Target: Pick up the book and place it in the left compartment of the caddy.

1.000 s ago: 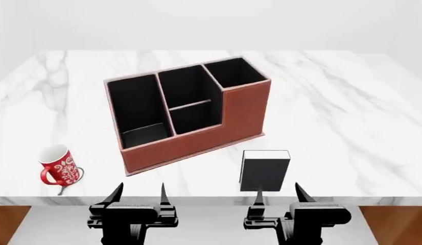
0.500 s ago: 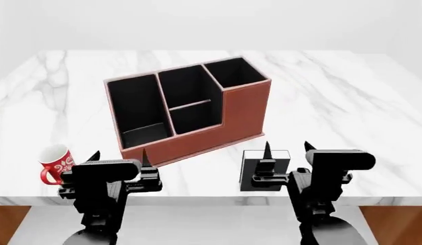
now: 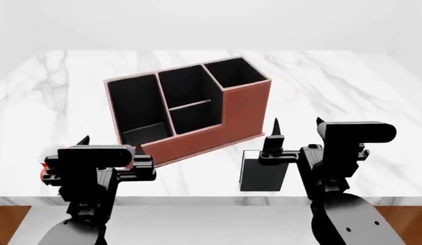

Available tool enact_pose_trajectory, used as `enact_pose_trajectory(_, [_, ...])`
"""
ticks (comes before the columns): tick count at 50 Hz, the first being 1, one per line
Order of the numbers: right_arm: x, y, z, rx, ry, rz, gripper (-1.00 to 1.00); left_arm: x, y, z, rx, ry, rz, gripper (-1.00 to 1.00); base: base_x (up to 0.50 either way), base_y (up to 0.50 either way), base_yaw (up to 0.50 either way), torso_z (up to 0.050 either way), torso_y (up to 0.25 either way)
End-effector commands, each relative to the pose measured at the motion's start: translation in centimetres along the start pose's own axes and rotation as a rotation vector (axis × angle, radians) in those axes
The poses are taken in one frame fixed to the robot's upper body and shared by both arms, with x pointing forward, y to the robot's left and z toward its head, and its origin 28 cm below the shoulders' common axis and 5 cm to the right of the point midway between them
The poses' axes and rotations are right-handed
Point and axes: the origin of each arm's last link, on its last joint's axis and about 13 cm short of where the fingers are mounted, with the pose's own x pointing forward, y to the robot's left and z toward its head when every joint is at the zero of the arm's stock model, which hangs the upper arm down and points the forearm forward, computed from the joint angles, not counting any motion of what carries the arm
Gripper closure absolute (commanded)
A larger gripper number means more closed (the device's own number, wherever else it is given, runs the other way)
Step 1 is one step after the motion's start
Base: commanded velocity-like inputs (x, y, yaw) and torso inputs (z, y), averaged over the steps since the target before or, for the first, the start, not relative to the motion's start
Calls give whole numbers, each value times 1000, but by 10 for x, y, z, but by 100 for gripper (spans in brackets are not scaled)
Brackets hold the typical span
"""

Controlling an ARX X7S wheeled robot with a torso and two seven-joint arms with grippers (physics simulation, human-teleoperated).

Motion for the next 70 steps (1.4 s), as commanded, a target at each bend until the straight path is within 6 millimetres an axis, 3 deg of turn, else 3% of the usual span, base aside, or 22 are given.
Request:
enact_pose_trajectory(1, [20,-19,12,-13,-42,-160,-100,-1,2,3,5,-6,7,-100,0,0,0,0,0])
enact_pose_trajectory(7, [49,-52,24,-28,-50,-354,-100,0,4,2,6,-8,16,-100,0,0,0,0,0])
enact_pose_trajectory(15, [55,-70,23,-20,-45,-432,-100,0,4,1,7,-5,17,-100,0,0,0,0,0])
enact_pose_trajectory(22, [53,-70,20,-19,-39,-416,-100,-1,5,0,5,-7,21,-100,81,0,0,0,0])
enact_pose_trajectory(59, [56,-66,17,-16,-5,-389,-100,-1,5,-2,2,-5,19,-100,500,0,0,0,1])
enact_pose_trajectory(70, [56,-65,17,-22,-10,-388,-100,-2,4,-2,1,-5,19,-100,38,0,0,0,1])
